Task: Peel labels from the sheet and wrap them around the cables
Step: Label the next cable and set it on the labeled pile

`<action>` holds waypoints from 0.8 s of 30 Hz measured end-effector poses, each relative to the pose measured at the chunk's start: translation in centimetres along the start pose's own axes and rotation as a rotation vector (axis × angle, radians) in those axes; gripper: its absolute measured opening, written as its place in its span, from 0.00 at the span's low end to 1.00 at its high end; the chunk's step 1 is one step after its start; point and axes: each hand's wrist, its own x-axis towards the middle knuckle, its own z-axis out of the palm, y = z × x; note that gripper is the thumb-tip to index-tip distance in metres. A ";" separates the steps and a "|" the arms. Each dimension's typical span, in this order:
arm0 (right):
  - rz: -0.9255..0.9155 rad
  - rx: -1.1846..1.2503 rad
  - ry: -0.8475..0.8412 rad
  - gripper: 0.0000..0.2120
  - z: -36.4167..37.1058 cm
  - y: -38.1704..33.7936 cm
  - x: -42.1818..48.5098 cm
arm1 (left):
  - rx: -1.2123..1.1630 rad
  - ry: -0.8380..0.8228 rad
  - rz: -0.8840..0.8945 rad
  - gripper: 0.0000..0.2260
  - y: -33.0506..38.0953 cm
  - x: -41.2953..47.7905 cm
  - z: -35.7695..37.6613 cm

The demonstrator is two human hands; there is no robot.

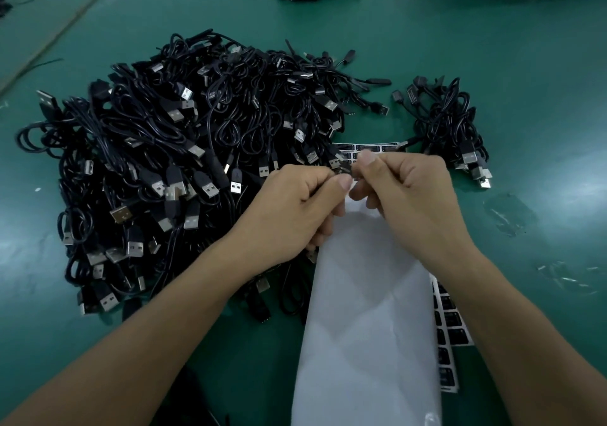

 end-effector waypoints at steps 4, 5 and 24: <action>0.047 -0.199 0.059 0.11 -0.6 0.0 -0.3 | -0.065 0.060 -0.050 0.14 -0.1 0.1 0.0; 0.063 -0.230 0.070 0.08 -1.1 -0.3 -0.3 | -0.061 0.072 -0.054 0.12 -0.2 0.1 0.0; 0.336 -0.181 0.151 0.18 -7.5 1.0 -2.8 | 0.303 -0.088 0.022 0.16 1.4 -0.8 -0.1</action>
